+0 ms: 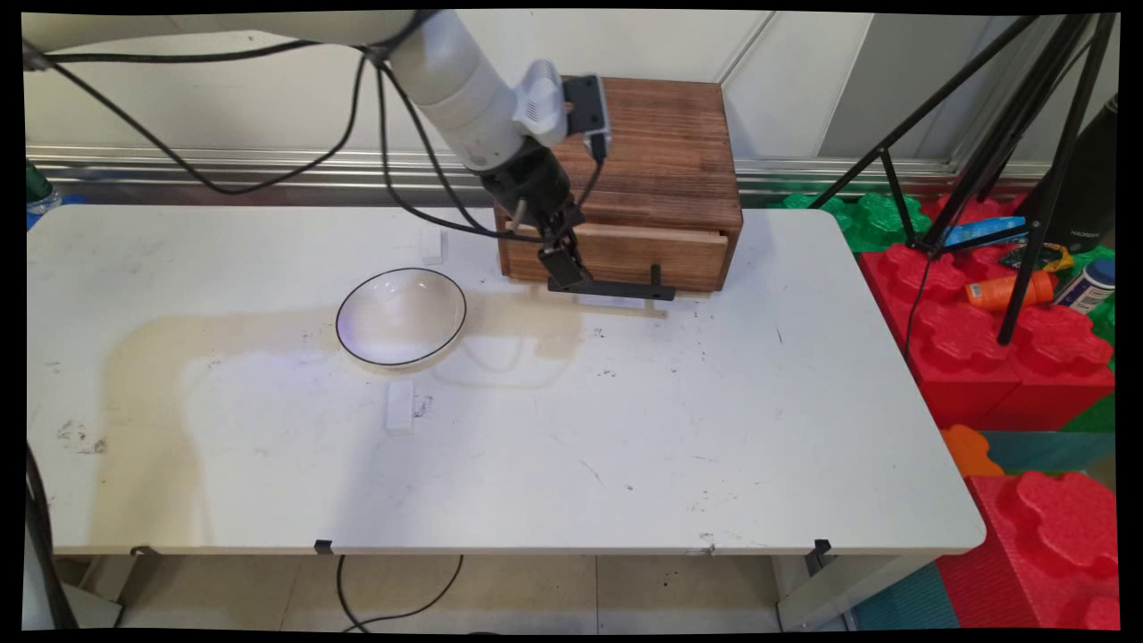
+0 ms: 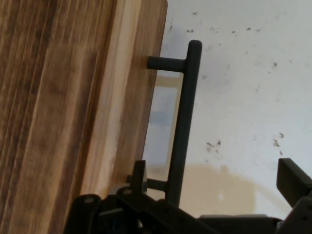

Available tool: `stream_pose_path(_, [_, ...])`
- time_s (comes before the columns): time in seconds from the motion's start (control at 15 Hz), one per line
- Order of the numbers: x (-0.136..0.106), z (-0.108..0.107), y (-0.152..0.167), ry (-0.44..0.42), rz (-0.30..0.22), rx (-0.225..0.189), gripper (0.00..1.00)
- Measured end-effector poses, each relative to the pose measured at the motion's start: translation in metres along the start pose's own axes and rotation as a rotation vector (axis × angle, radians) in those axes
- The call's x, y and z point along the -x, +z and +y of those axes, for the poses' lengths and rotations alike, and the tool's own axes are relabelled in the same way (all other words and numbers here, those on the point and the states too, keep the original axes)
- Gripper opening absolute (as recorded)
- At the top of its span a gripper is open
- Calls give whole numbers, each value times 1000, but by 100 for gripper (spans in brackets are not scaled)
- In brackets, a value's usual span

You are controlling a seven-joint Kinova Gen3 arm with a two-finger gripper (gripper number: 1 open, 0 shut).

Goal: Open the drawer

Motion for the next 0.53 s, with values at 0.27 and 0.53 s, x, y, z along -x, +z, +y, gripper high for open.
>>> stream_pose_path(0.27, [-12, 3, 29, 7, -39, -7, 100])
stream_pose_path(0.53, [-22, 7, 59, -11, -82, -15, 100])
